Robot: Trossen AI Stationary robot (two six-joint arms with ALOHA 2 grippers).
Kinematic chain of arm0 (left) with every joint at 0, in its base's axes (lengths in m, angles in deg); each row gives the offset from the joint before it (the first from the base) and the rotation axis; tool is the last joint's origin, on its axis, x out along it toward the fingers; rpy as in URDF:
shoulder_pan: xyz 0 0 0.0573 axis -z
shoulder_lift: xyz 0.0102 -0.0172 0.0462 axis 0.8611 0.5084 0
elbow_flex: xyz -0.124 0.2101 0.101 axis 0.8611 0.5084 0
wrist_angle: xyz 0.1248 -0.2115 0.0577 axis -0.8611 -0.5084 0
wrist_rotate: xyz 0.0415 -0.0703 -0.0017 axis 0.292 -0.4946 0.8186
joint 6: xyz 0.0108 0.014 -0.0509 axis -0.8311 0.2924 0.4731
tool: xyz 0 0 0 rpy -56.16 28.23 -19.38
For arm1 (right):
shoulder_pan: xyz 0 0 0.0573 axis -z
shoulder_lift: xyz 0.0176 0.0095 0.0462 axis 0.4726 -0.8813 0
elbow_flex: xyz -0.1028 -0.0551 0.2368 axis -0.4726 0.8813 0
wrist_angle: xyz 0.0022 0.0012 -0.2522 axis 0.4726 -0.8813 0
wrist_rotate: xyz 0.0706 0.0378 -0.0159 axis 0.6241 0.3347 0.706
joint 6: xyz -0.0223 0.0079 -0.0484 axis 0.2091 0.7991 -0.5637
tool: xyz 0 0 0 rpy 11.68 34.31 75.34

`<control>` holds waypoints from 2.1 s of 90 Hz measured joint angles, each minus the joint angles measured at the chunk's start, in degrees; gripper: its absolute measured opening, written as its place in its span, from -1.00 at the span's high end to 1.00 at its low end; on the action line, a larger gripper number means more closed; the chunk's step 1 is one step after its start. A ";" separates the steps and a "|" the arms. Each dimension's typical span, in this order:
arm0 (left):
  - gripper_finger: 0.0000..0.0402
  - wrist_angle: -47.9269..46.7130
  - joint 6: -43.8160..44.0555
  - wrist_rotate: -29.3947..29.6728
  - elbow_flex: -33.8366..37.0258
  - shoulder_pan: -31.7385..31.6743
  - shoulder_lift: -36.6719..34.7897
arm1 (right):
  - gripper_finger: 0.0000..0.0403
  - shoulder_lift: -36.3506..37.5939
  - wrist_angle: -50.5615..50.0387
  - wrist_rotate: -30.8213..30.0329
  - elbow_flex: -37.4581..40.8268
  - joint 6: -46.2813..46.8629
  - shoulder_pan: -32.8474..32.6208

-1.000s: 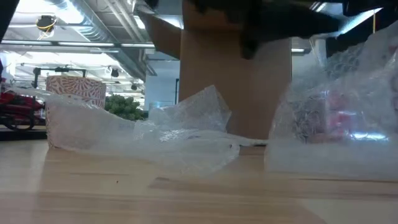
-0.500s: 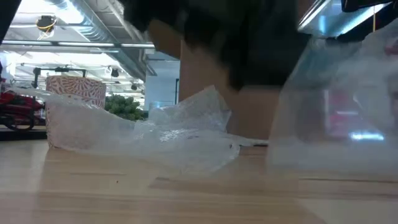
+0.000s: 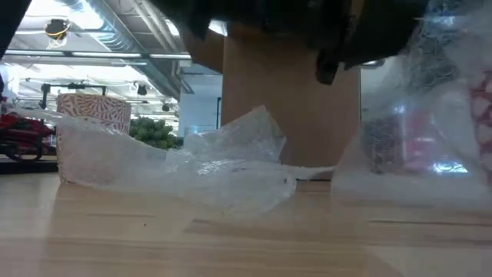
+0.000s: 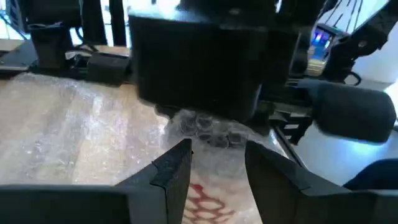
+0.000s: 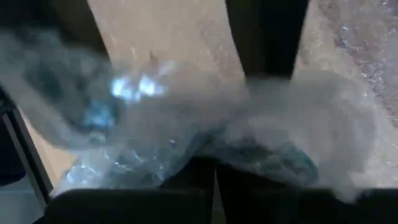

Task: Wrap mug
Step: Wrap the red mug with the right bubble wrap

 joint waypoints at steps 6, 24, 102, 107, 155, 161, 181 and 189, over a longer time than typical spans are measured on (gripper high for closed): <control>0.33 -0.03 0.00 -0.03 -0.04 0.02 0.64 | 1.00 0.00 1.36 -0.95 0.00 0.54 0.35; 0.33 -2.88 0.07 -0.20 -0.06 0.27 0.64 | 1.00 0.00 3.71 -1.67 0.00 0.68 2.61; 0.33 -3.29 0.20 -0.25 -0.15 1.40 0.58 | 1.00 2.82 -10.23 -2.49 -12.14 -3.37 3.06; 0.33 -3.29 0.20 -0.29 -0.15 1.40 0.58 | 1.00 1.93 -9.29 -1.57 -10.93 -2.81 3.04; 0.33 -3.26 0.20 -0.27 -0.13 1.48 0.62 | 1.00 -5.20 -3.27 4.08 -5.08 -2.13 3.02; 0.33 -3.22 0.22 -0.27 -0.13 1.46 0.62 | 1.00 -5.20 -2.87 4.86 -4.59 -2.15 3.04; 0.33 -3.24 0.22 -0.35 -0.13 1.49 0.62 | 1.00 -4.99 -5.67 6.12 -7.46 -2.36 2.92; 0.33 -3.29 0.24 -0.49 -0.11 1.49 0.62 | 1.00 -4.62 -7.16 6.30 -9.76 -2.88 2.55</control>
